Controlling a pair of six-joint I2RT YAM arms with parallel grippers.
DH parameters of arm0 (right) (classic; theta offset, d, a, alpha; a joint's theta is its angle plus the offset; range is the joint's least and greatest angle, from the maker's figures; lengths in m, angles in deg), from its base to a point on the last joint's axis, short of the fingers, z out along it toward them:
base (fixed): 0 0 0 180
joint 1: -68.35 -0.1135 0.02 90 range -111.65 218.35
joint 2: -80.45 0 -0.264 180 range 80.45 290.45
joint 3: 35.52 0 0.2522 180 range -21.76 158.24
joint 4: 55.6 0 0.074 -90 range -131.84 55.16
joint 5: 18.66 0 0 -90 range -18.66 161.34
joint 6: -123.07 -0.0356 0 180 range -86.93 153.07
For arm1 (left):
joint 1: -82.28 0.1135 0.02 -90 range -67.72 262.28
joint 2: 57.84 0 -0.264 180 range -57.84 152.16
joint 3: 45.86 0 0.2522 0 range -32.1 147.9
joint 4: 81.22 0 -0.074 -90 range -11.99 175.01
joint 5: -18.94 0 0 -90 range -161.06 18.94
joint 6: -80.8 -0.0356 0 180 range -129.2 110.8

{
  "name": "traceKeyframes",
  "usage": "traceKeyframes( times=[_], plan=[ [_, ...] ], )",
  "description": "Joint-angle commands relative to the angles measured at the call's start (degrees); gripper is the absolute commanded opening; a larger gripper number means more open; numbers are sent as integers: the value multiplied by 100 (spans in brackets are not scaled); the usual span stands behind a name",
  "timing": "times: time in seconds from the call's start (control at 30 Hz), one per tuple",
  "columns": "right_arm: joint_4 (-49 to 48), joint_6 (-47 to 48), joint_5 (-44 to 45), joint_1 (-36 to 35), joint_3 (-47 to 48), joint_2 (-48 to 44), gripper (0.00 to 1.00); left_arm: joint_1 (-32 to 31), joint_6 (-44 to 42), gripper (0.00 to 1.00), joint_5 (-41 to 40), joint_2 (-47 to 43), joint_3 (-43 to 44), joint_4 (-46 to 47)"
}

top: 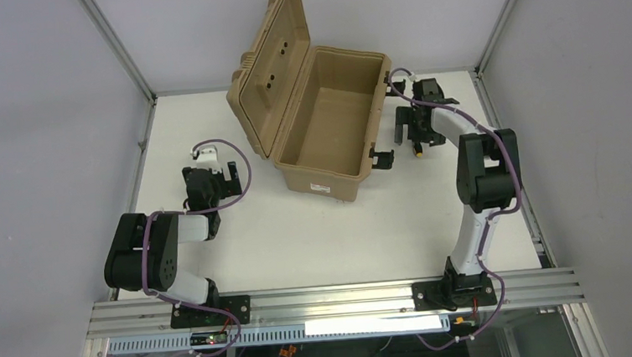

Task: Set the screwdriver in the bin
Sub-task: Pick up the screwdriver from the center of the board.

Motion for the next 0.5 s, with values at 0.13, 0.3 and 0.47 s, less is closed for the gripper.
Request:
traceKeyframes(
  times=[0.13, 0.3, 0.47],
  plan=[
    [-284, -110, -207, 93, -10, 393, 83, 66, 48, 99, -24, 5, 68, 153],
    [-283, -111, -232, 121, -9, 482, 57, 66, 50, 99, -23, 5, 72, 152],
    [-269, -67, -195, 139, 34, 490, 29, 66, 47, 99, -26, 4, 70, 154]
  ],
)
